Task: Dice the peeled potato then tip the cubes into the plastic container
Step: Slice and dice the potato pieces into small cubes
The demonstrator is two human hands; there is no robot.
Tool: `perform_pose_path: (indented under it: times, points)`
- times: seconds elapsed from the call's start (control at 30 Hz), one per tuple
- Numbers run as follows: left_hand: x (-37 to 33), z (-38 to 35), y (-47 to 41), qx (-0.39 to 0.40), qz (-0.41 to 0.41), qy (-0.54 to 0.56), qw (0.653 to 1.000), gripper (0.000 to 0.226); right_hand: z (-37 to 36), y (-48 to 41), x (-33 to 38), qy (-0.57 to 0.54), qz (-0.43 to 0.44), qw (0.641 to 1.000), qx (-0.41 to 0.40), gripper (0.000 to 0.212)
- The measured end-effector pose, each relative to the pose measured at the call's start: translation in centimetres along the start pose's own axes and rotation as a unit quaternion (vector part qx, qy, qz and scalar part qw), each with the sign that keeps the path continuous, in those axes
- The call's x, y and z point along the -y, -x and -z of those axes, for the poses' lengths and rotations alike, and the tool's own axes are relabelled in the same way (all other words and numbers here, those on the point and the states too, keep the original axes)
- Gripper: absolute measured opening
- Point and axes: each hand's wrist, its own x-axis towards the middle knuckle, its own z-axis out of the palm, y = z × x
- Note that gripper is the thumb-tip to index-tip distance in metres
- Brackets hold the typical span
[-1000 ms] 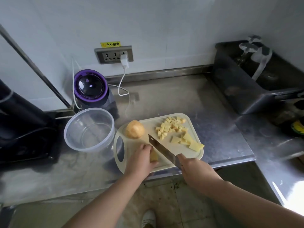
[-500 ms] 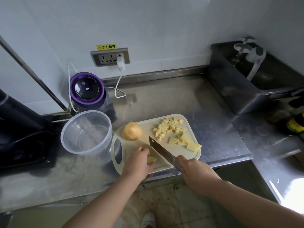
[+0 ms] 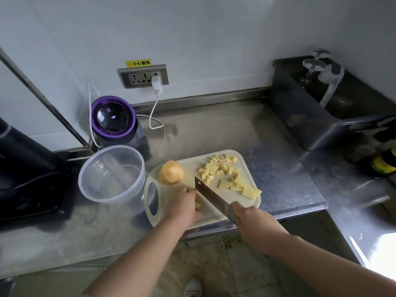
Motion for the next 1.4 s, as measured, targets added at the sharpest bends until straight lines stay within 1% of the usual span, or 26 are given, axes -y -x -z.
perform_pose_path:
  times: [0.17,0.3,0.4,0.47,0.53,0.6,0.63,0.7,0.87,0.93,1.03,1.07,1.23,1.4]
  points:
    - [-0.1,1.6,-1.4,0.097,0.007,-0.006,0.995,0.037,0.4,0.2,-0.1,-0.007,0.000,1.000,-0.012,0.030]
    - [-0.2,1.9,-1.7,0.127,-0.015,-0.058,0.990,0.031,0.6,0.2,-0.3,-0.007,0.003,1.000,-0.019,0.035]
    - [-0.1,1.8,-1.8,0.137,-0.045,-0.061,0.988,0.031,0.7,0.2,-0.5,-0.025,-0.003,0.999,-0.023,0.033]
    - [-0.1,2.1,-1.7,0.125,-0.067,-0.041,0.989,0.029,0.9,0.3,-0.6,-0.032,-0.008,0.999,-0.028,0.033]
    - [-0.2,2.3,-1.8,0.072,-0.105,-0.003,0.992,0.022,0.9,0.3,-0.9,-0.042,-0.011,0.998,-0.035,0.034]
    - [-0.2,2.0,-1.4,0.014,-0.150,0.039,0.988,0.017,1.1,0.3,-1.1,-0.049,-0.014,0.998,-0.039,0.038]
    - [-0.1,1.7,-1.1,-0.003,-0.168,0.050,0.984,0.016,1.1,0.3,-1.2,-0.050,-0.016,0.998,-0.039,0.039]
    - [0.5,0.9,-0.6,-0.007,-0.187,0.052,0.981,0.018,1.1,0.3,-1.3,-0.053,-0.014,0.998,-0.038,0.039]
    - [2.0,0.6,0.2,0.012,-0.169,0.073,0.983,0.031,0.5,0.5,-1.1,-0.042,-0.010,0.999,-0.028,0.030]
    - [2.2,0.8,0.6,0.000,-0.139,0.074,0.987,0.041,0.2,0.4,-0.9,-0.035,-0.011,0.999,-0.026,0.030]
    - [1.7,0.4,0.8,-0.010,-0.102,0.068,0.992,0.064,0.0,0.2,-0.7,-0.030,-0.003,0.999,-0.021,0.029]
    - [1.4,0.2,0.8,-0.010,-0.098,0.063,0.993,0.066,0.0,0.1,-0.6,-0.029,-0.001,0.999,-0.019,0.029]
    - [0.4,-0.5,0.7,-0.029,-0.076,0.046,0.996,0.047,0.0,0.1,-0.6,-0.027,-0.002,1.000,-0.017,0.029]
    - [0.2,-0.9,0.6,-0.057,-0.052,0.038,0.996,0.046,0.1,0.1,-0.9,-0.032,-0.005,0.999,-0.021,0.028]
